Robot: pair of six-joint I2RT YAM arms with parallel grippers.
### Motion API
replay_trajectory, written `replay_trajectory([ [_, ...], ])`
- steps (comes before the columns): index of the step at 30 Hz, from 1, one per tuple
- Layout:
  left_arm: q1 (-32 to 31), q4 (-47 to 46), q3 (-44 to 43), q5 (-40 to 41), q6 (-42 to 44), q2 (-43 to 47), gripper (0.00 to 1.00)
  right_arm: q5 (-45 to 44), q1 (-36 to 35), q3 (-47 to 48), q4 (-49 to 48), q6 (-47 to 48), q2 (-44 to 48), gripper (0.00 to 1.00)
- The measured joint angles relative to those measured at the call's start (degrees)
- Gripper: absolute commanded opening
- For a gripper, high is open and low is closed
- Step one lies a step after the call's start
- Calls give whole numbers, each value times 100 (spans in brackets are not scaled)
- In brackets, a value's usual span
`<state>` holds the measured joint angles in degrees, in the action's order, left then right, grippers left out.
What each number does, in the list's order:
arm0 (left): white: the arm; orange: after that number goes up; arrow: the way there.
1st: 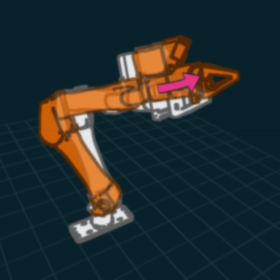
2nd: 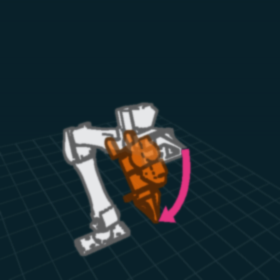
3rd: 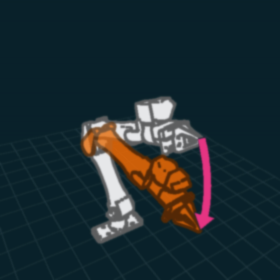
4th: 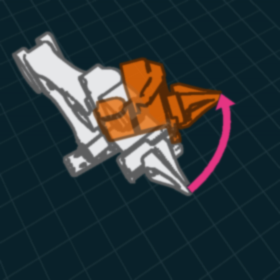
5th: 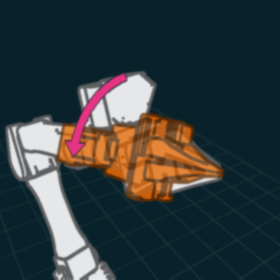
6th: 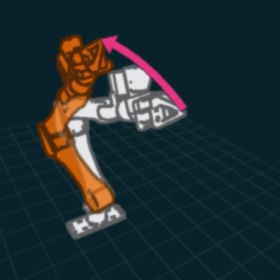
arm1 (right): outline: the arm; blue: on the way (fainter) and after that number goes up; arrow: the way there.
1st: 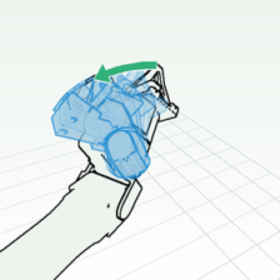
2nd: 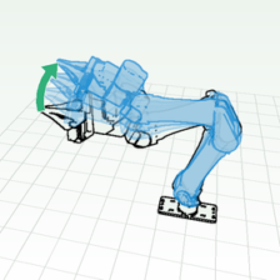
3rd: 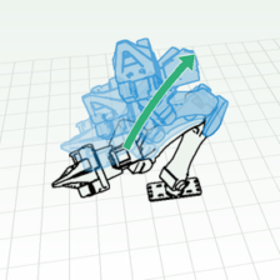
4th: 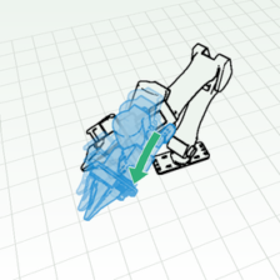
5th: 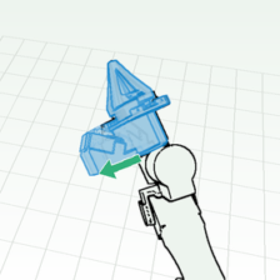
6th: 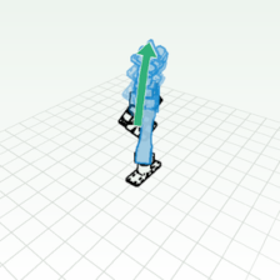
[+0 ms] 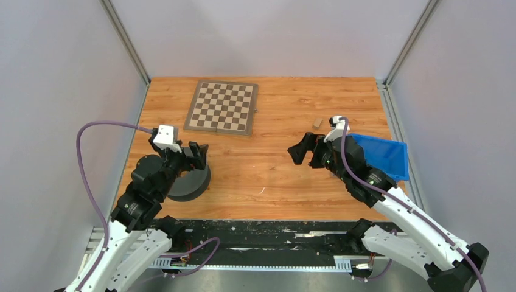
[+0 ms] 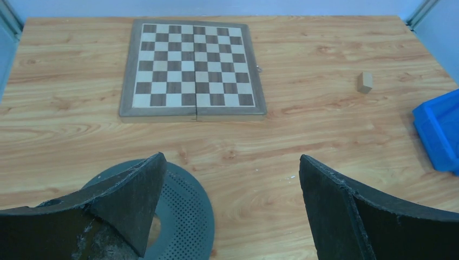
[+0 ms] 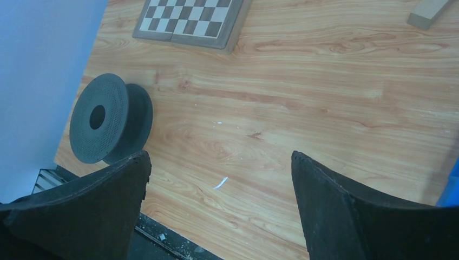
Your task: Wrap the cables
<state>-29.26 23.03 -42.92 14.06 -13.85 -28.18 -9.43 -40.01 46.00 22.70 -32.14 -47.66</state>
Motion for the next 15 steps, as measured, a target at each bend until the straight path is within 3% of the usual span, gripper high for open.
replay_trajectory([
  [8, 0, 184, 0, 662, -46, 437, 100, 306, 0, -31, -492, -280, -369, 98],
  [10, 0, 186, 0, 903, -68, 660, 100, 509, 0, -140, -870, -367, -494, 89],
  [15, 0, 105, 35, 1390, -133, 1261, 100, 1335, -35, -833, -2483, -664, -1104, 52],
])
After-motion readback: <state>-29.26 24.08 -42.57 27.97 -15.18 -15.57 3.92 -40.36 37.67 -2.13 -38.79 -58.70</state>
